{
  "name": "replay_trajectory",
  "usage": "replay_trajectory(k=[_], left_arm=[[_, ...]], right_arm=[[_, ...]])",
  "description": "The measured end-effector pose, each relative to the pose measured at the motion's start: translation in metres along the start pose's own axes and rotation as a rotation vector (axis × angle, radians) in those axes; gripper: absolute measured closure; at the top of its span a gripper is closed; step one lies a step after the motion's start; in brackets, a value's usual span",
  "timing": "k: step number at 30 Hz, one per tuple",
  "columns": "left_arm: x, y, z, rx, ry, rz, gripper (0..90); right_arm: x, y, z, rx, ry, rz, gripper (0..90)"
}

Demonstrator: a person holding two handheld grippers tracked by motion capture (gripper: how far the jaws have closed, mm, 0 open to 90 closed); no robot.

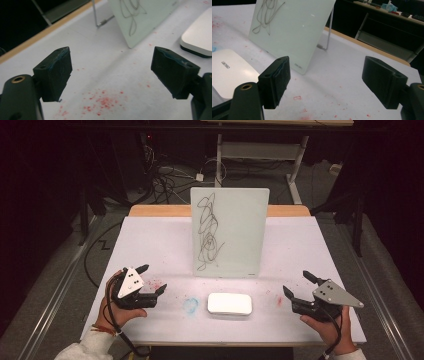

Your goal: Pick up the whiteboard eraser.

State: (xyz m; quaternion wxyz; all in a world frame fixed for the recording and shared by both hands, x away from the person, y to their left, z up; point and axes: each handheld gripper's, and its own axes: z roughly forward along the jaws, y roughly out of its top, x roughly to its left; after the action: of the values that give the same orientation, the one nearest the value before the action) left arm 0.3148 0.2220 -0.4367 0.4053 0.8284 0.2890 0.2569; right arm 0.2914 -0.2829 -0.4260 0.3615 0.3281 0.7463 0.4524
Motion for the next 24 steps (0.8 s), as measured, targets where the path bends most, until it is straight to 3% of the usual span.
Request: replay_trajectory(k=[2, 6, 10, 15, 16, 20, 21, 22, 23, 24], left_arm=[[-0.002, 0.004, 0.003, 0.049, -0.037, 0.016, 16.9], [-0.008, 0.016, 0.005, 0.063, -0.117, 0.036, 17.0], [-0.014, 0.029, 0.007, 0.068, -0.166, 0.052, 18.4], [-0.027, 0.045, 0.016, 0.115, -0.213, 0.093, 18.4], [-0.035, 0.054, 0.024, 0.142, -0.240, 0.133, 18.4], [-0.048, 0.069, 0.039, 0.184, -0.285, 0.181, 18.3], [-0.057, 0.078, 0.051, 0.201, -0.321, 0.220, 18.3], [-0.057, 0.078, 0.051, 0.201, -0.321, 0.220, 18.3], [-0.066, 0.087, 0.064, 0.226, -0.377, 0.259, 18.3], [-0.066, 0.087, 0.064, 0.226, -0.377, 0.259, 18.3]], right_arm=[[-0.001, -0.001, 0.002, 0.005, 0.008, 0.005, 23.6], [0.001, 0.000, 0.005, 0.015, 0.019, 0.003, 23.5], [0.003, 0.001, 0.009, 0.028, 0.029, -0.018, 23.6], [0.007, -0.001, 0.012, 0.042, 0.046, -0.031, 23.5], [0.007, -0.001, 0.012, 0.043, 0.049, -0.034, 23.5], [0.007, -0.001, 0.013, 0.044, 0.052, -0.025, 23.5], [0.007, -0.001, 0.014, 0.048, 0.053, -0.022, 23.5], [0.007, -0.002, 0.014, 0.053, 0.052, -0.024, 23.5], [0.006, -0.002, 0.015, 0.054, 0.053, -0.026, 23.5], [0.006, -0.002, 0.015, 0.054, 0.053, -0.026, 23.5]])
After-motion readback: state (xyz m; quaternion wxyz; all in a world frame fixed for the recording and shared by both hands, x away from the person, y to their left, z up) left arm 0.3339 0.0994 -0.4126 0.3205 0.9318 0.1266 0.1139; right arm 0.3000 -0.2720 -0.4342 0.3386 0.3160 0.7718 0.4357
